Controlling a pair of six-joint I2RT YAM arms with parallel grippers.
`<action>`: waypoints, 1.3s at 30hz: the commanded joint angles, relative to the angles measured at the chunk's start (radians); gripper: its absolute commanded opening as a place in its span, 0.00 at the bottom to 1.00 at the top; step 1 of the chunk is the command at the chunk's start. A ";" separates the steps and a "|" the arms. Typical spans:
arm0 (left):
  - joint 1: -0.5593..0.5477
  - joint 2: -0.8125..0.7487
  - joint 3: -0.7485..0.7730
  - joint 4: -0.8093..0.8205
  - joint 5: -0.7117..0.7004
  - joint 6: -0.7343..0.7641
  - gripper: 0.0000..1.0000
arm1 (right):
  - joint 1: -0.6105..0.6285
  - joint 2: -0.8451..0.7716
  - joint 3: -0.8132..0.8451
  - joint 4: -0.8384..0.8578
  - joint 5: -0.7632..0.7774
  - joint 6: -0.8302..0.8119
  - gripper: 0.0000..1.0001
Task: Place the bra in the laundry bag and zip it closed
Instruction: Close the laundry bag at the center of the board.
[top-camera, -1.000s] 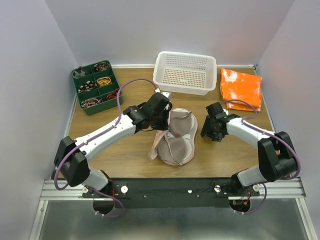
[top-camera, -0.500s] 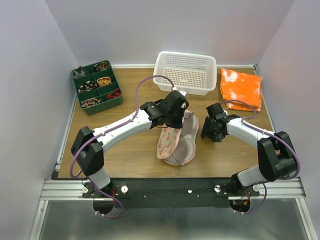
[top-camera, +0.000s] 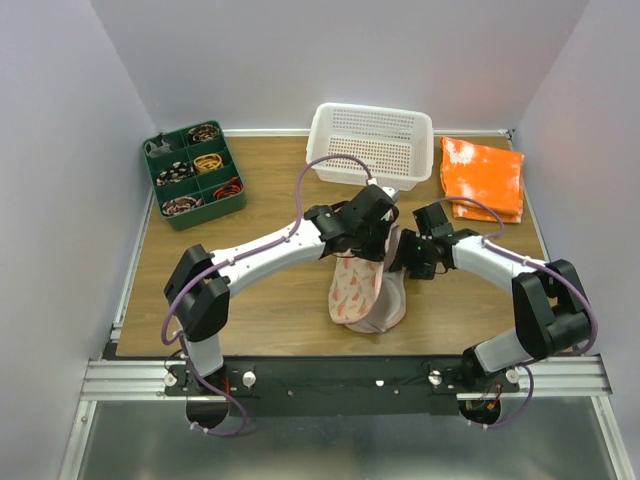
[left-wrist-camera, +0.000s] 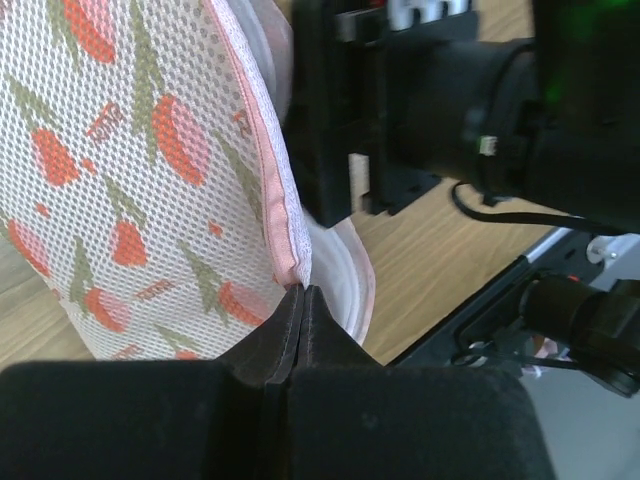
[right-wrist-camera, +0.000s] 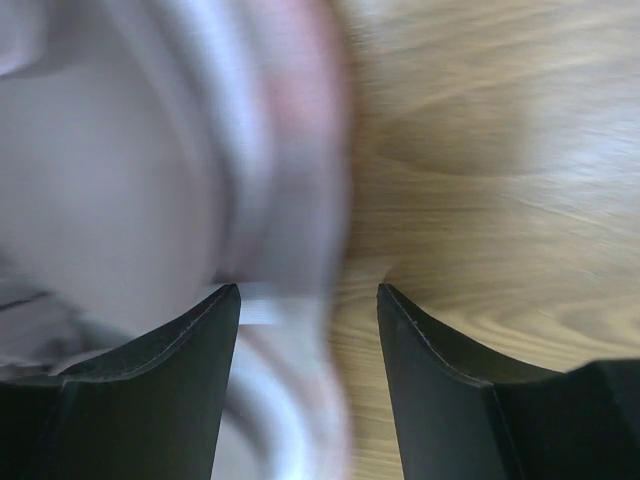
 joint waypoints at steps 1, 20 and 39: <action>-0.026 0.035 0.048 0.045 0.074 0.000 0.00 | 0.002 0.069 -0.094 0.049 -0.136 0.019 0.66; -0.039 0.082 0.055 0.035 0.050 -0.010 0.00 | 0.002 -0.201 -0.074 -0.131 0.276 0.200 0.68; -0.051 0.239 0.198 0.045 0.145 0.006 0.14 | -0.001 -0.169 -0.065 -0.226 0.504 0.283 0.72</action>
